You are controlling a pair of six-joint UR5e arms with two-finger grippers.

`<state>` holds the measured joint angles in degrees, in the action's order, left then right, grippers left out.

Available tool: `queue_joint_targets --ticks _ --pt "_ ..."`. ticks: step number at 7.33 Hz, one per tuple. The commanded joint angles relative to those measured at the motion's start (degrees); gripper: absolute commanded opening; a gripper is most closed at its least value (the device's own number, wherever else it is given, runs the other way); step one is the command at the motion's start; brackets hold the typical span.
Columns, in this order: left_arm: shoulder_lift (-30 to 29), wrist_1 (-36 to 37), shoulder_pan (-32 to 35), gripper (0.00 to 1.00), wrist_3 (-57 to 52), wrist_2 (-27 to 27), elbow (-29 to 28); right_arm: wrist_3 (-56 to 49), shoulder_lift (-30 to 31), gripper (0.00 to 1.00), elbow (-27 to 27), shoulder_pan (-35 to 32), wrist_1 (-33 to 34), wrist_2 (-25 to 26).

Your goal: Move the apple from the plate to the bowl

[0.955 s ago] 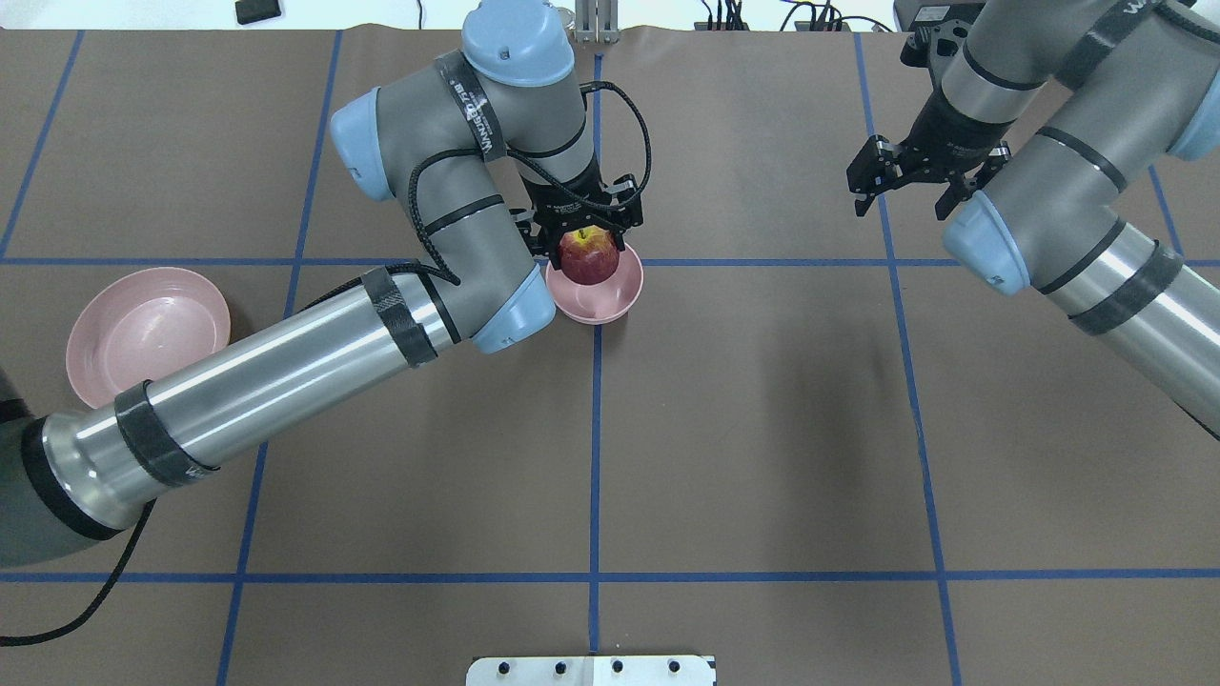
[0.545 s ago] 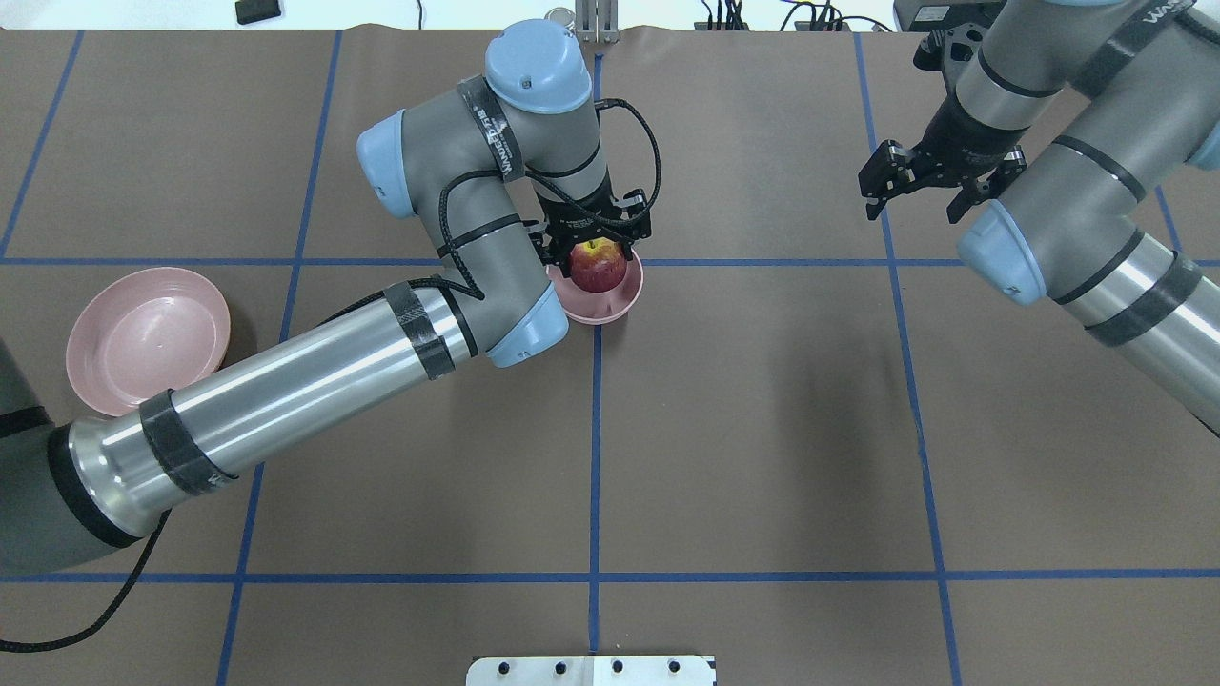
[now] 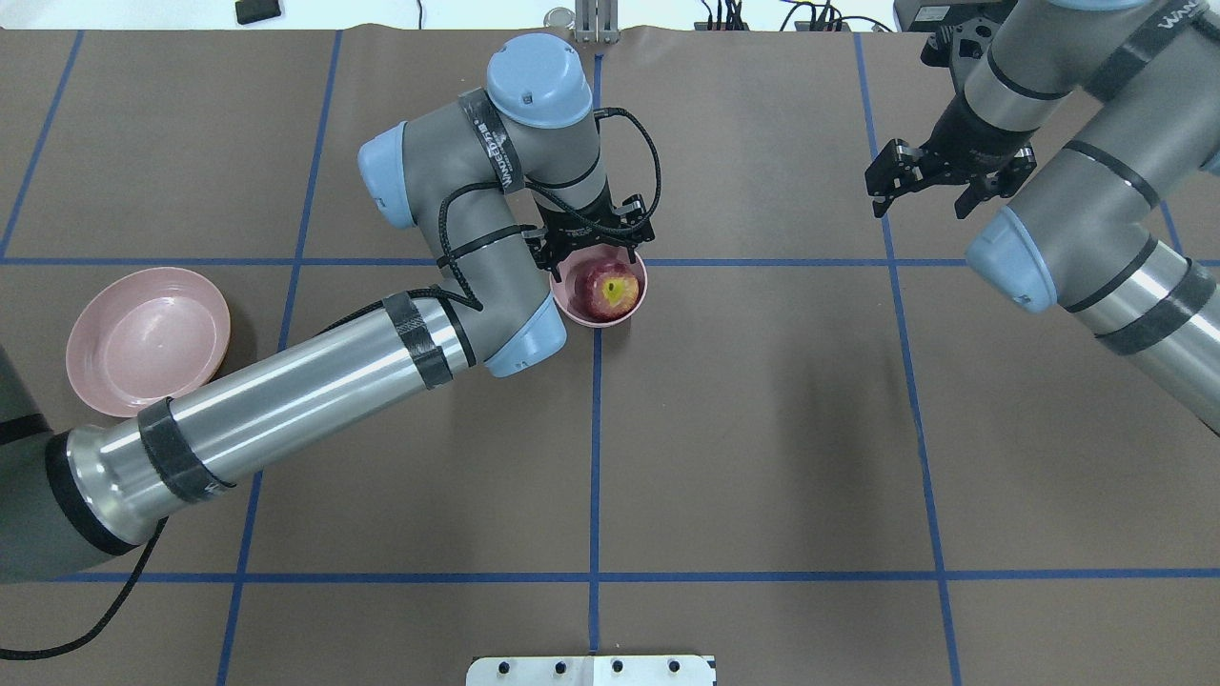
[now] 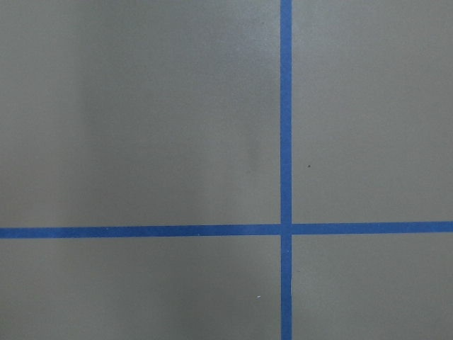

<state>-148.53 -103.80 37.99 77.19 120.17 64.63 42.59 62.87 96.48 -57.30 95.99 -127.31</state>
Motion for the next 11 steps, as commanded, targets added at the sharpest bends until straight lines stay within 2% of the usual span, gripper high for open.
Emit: queue_joint_targets --ticks 1,3,5,6,7,8,9,11 --pt "5.33 3.94 2.41 0.99 -1.59 0.68 9.41 0.30 2.41 1.00 1.78 -0.44 0.16 -0.30" --pt "10.51 13.75 9.00 0.99 -14.45 3.93 19.61 -0.92 5.14 1.00 2.65 -3.51 0.68 -0.57" --pt "24.01 14.94 16.19 0.99 -26.86 4.02 31.99 -4.43 8.13 1.00 3.63 -5.97 0.77 -0.48" --pt "30.00 14.86 20.41 0.99 -30.92 4.28 35.97 -6.88 9.36 1.00 3.71 -7.72 0.77 -0.57" --pt "35.19 14.86 25.24 0.99 -38.53 5.07 37.31 -8.30 10.94 1.00 3.71 -9.57 0.77 -0.66" --pt "40.64 14.77 31.21 0.99 -52.26 7.86 36.72 -10.40 12.61 1.00 3.71 -11.68 0.77 -0.66" --pt "43.39 14.51 37.62 0.99 -61.45 8.41 34.19 -13.03 14.80 1.00 4.06 -14.57 0.77 -0.92" --pt "44.90 13.90 46.51 0.99 -71.09 8.68 27.33 -18.58 19.98 1.00 5.90 -18.97 0.77 -1.98"
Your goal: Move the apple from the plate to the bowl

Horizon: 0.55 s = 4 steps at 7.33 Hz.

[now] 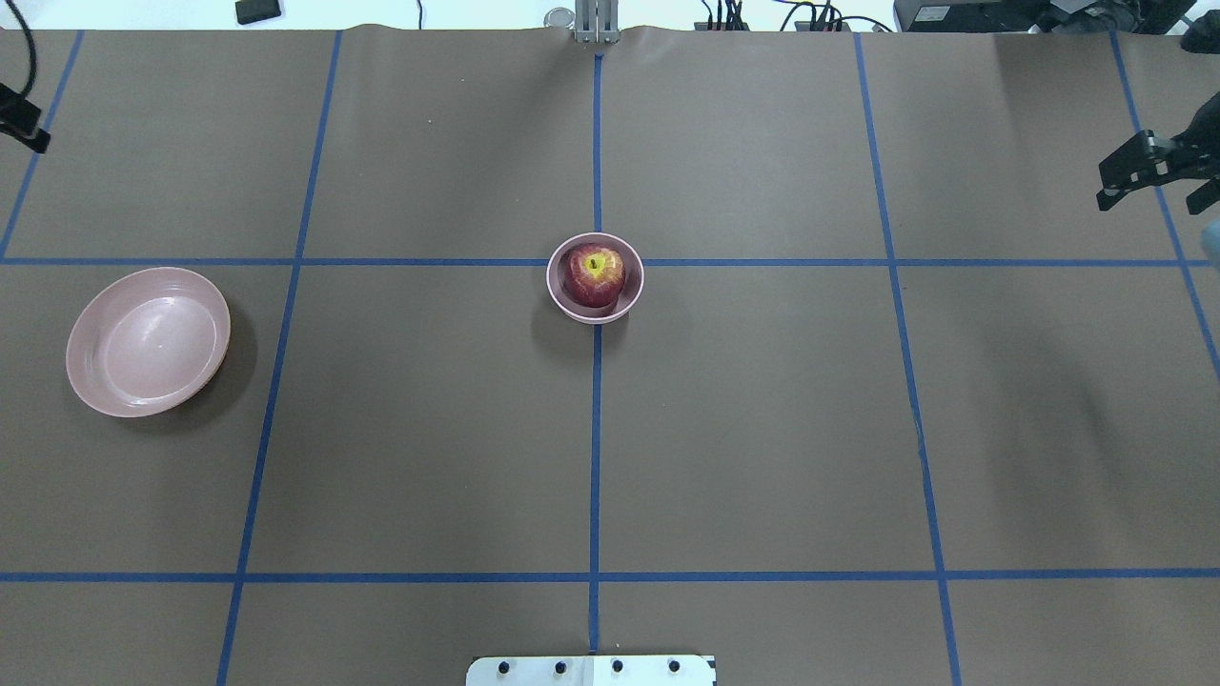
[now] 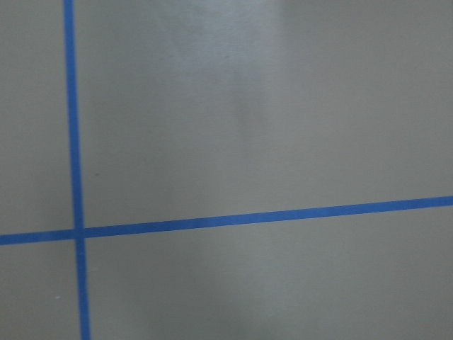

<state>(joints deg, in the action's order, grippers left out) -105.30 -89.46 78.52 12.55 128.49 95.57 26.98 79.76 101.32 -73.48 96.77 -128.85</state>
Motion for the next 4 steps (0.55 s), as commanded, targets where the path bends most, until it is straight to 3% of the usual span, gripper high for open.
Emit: queue_joint_targets --ticks 1,2,4 --pt "2.63 -1.58 9.52 0.99 -12.57 1.05 -6.51 -3.07 6.42 1.00 2.90 -4.81 0.00 -0.61" --pt "3.25 -2.12 12.07 0.99 -15.59 2.28 -10.89 -4.47 9.85 1.00 3.35 -7.44 -0.26 -3.92" --pt "6.66 -2.38 13.51 0.99 -20.19 3.43 -12.68 -11.49 14.96 1.00 3.36 -13.06 -0.61 -4.75"
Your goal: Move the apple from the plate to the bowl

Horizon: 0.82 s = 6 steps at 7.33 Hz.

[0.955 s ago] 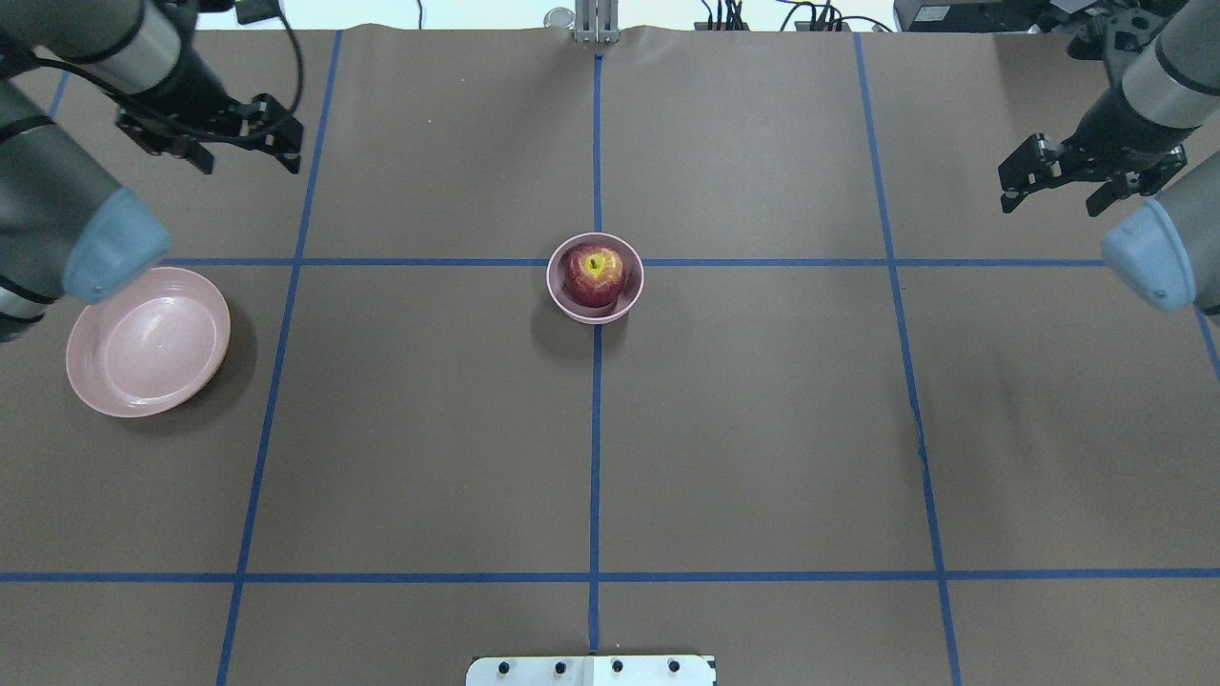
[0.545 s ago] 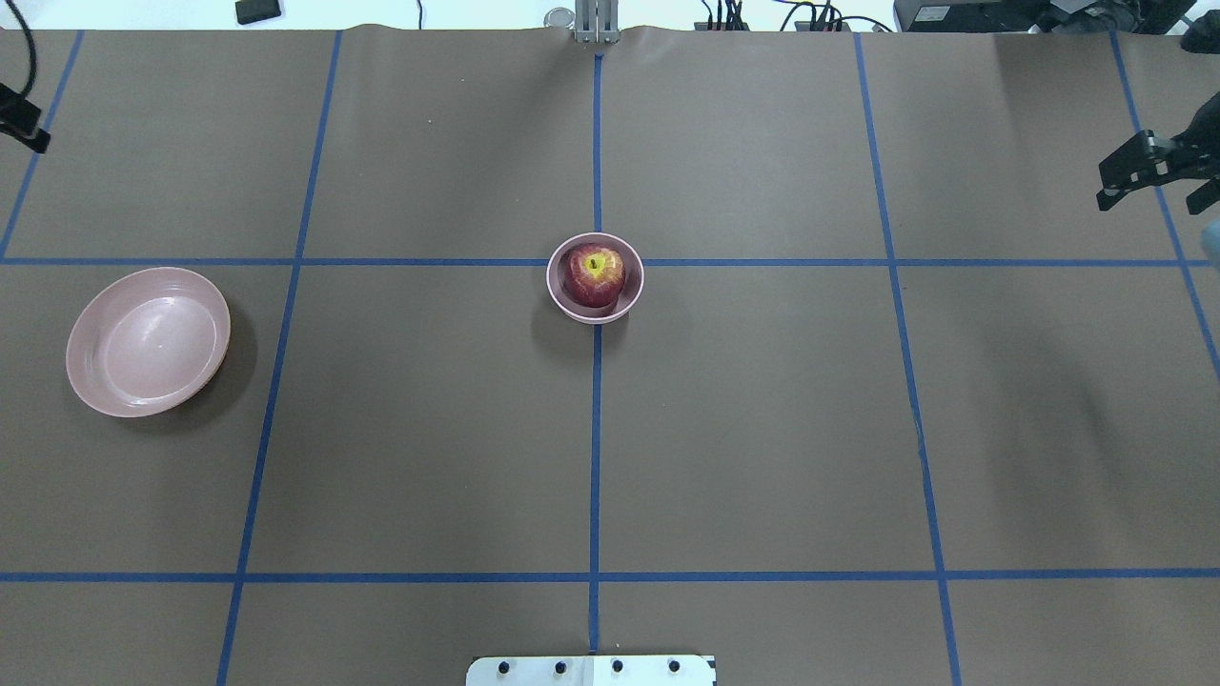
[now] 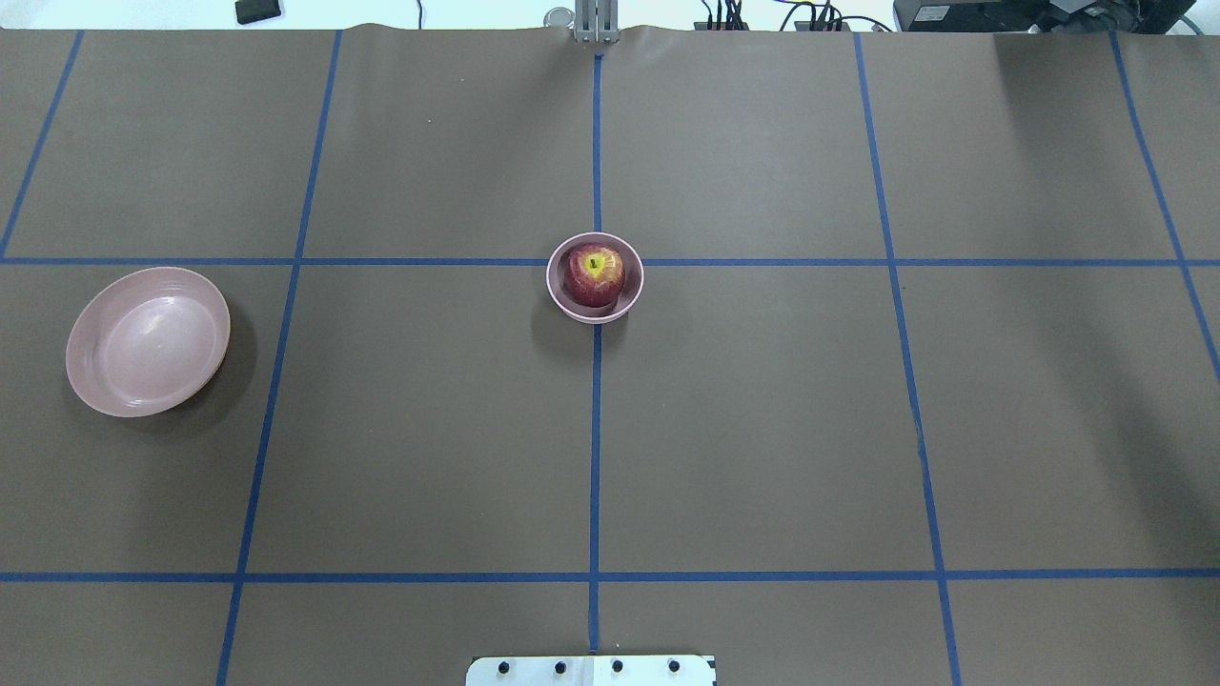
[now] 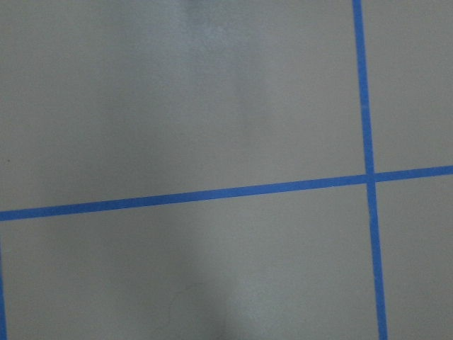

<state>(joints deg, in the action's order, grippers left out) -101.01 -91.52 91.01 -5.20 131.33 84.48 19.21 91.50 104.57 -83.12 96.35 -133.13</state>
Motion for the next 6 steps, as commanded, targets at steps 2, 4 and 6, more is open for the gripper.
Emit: queue_joint_targets --ticks 2,4,6 --pt "4.16 -0.24 0.93 0.99 -1.49 0.59 -2.48 -7.69 5.78 1.00 -0.15 -5.65 -0.19 -0.11" --pt "5.47 -0.06 0.84 0.99 5.88 0.50 1.89 -7.53 6.50 1.00 -0.33 -5.65 0.07 1.11" --pt "6.09 -0.06 0.84 0.99 5.91 0.50 2.53 -7.70 5.97 1.00 -1.81 -5.65 0.33 2.78"
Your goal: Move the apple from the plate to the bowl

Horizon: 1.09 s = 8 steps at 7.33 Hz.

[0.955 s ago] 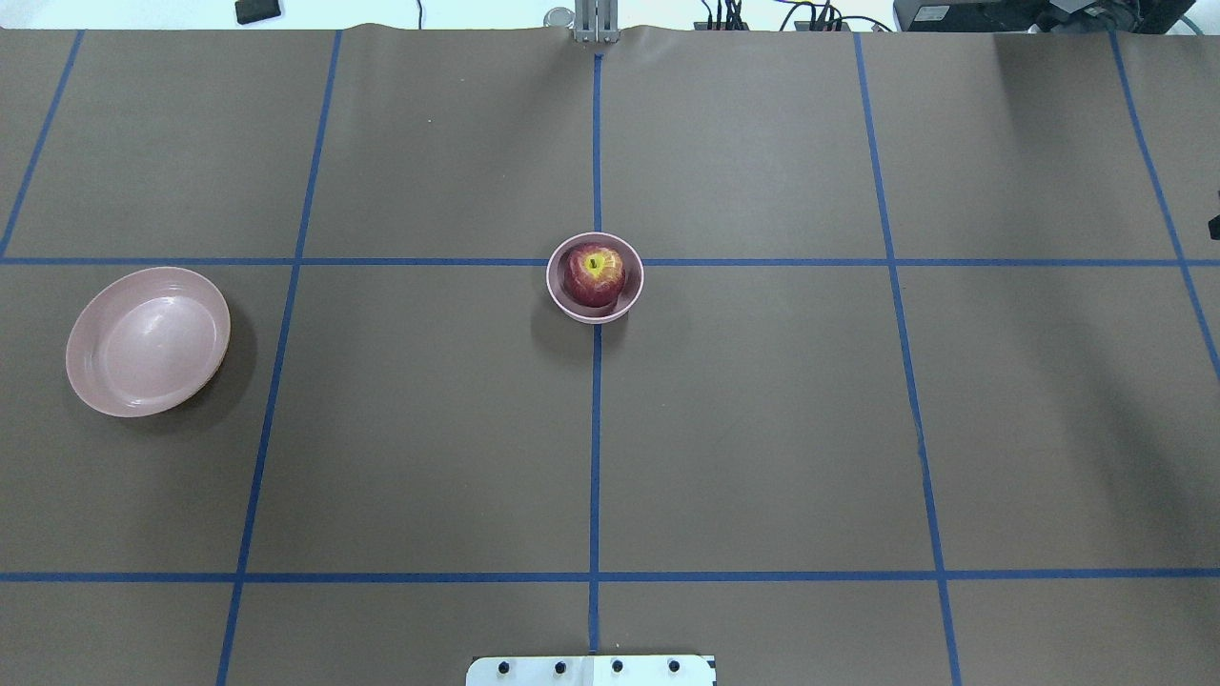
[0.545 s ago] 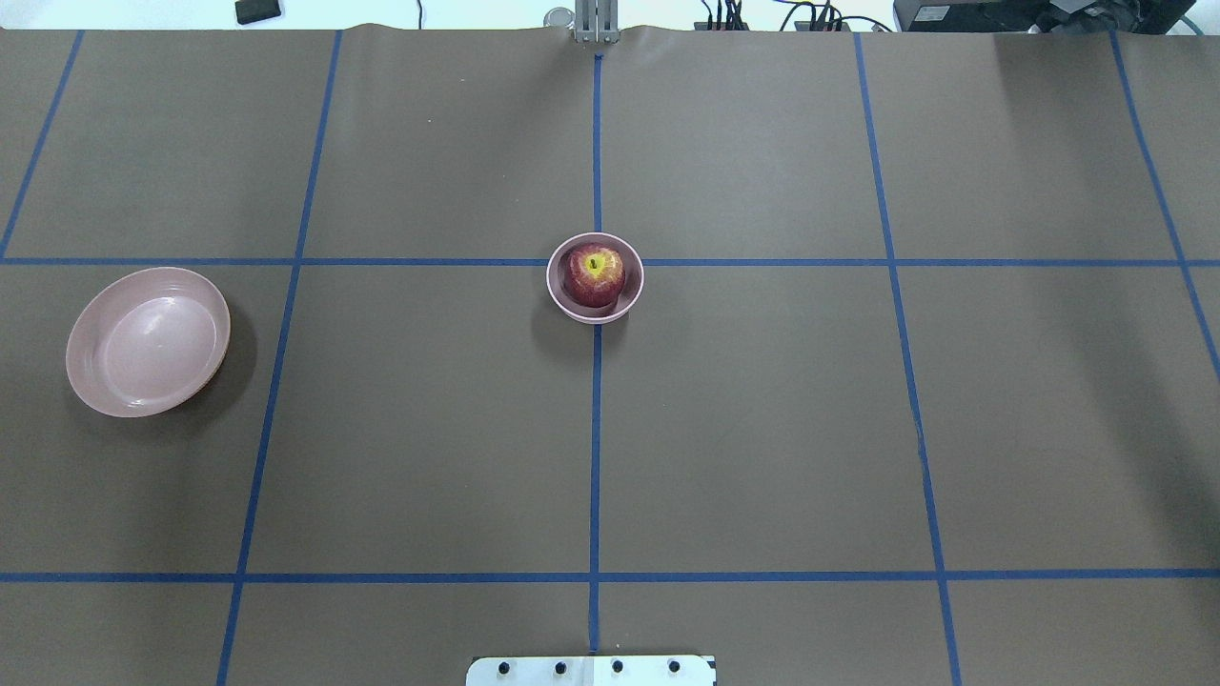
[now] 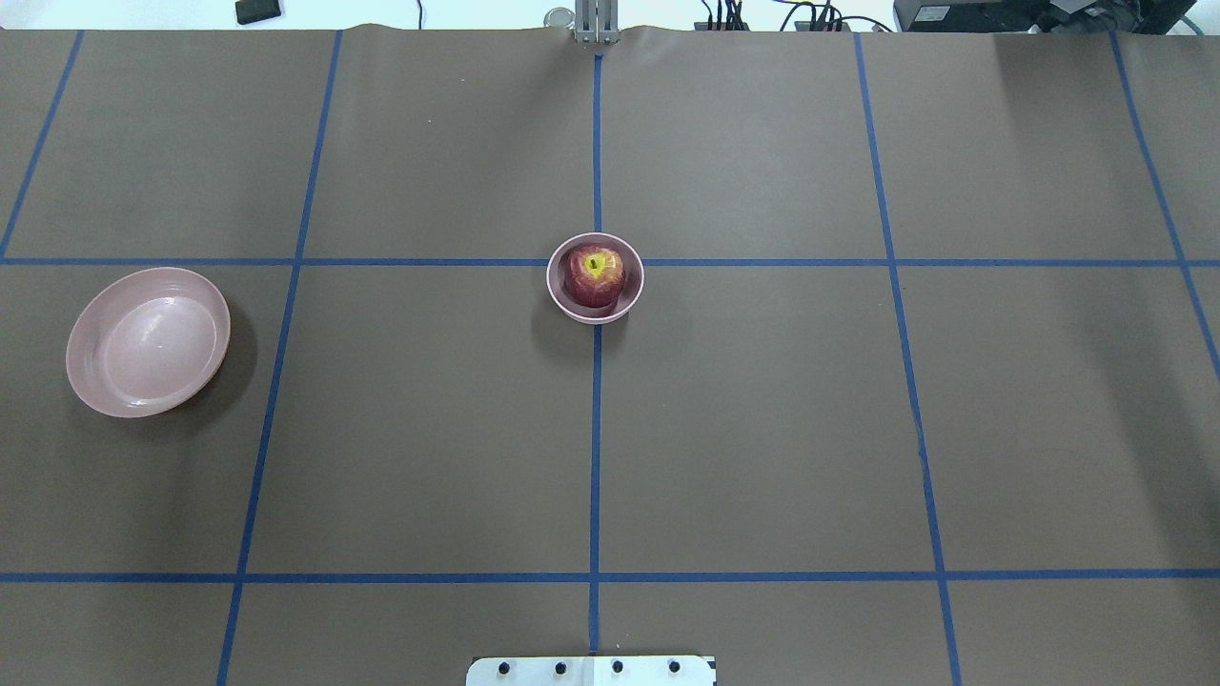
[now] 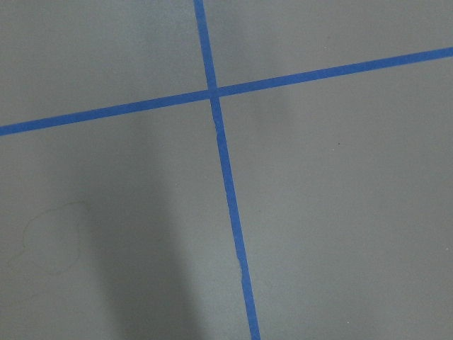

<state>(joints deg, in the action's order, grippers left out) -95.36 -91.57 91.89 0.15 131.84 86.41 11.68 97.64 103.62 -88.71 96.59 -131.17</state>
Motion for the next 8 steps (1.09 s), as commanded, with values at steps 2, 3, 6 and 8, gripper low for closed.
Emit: queue_joint_targets --ticks 2,3,6,8 --pt "0.44 -0.02 -0.05 0.99 0.55 0.00 0.60 -0.17 -0.26 1.00 -0.96 -0.24 0.09 0.83" --pt "0.44 0.07 -0.05 0.99 0.55 0.00 0.60 -0.17 -0.26 1.00 -0.87 -0.33 0.09 0.74" --pt "0.44 0.07 -0.05 0.99 0.55 0.00 0.51 -0.17 -0.26 1.00 -0.78 -0.68 0.09 0.56" --pt "0.53 0.07 -0.05 0.99 0.29 0.00 0.51 -0.17 0.00 1.00 -0.52 -0.68 0.09 0.21"
